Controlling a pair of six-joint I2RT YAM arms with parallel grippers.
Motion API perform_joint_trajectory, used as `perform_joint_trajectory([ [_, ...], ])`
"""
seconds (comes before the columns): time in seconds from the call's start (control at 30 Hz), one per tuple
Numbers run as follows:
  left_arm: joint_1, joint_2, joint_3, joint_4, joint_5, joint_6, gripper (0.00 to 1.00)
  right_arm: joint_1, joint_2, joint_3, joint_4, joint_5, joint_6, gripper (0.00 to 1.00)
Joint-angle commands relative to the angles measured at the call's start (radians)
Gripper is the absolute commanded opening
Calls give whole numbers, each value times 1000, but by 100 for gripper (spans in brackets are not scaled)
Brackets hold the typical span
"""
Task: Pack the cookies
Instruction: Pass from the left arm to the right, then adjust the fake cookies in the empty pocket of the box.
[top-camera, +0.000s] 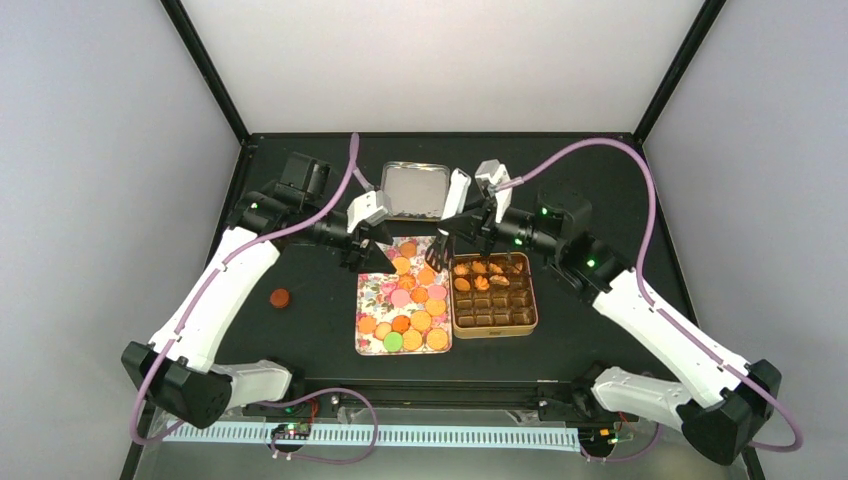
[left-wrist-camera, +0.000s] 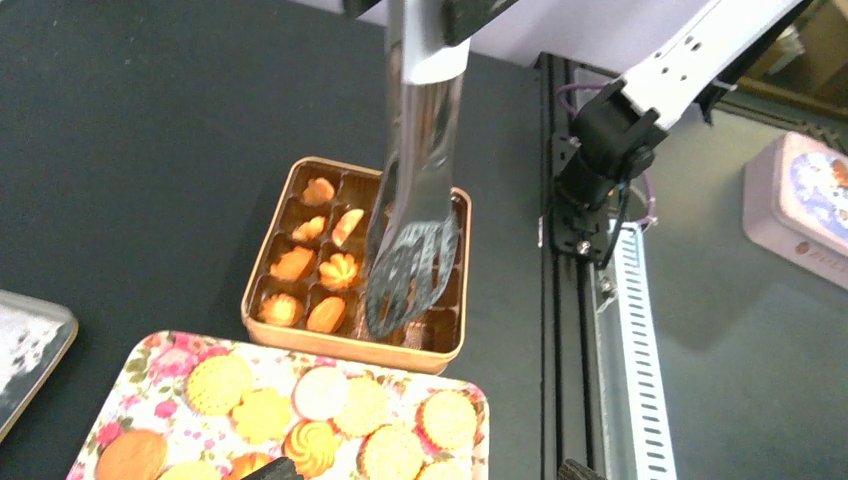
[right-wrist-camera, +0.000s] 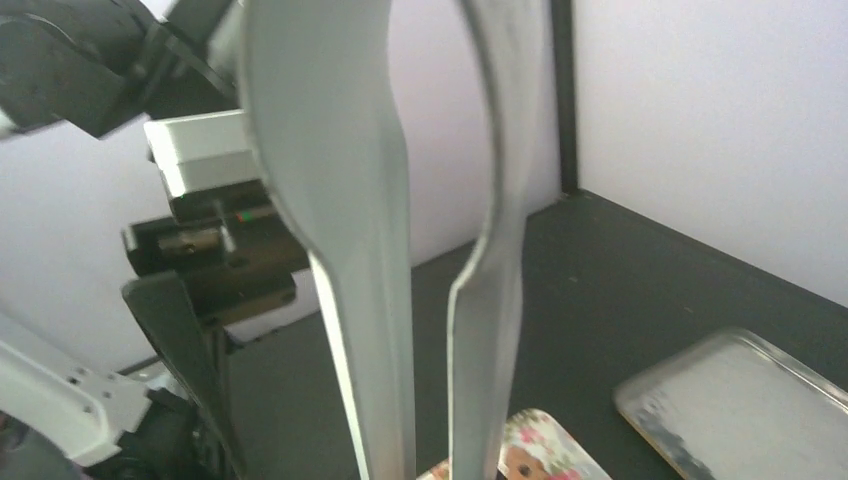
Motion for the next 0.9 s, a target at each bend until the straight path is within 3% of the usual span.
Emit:
perform_joint_trajectory([
  [0.0,11,30,-14,-35,-88,32,68,-4,-81,-60,-48,186,-67,22],
  [0.47,22,102,-154,16,-405,88,68,-5,-306,-340,-71,575,-72,26],
  [0.87,24,113,-216,49,-462,107,67,-4,-313,-429,4,783,-49,28],
])
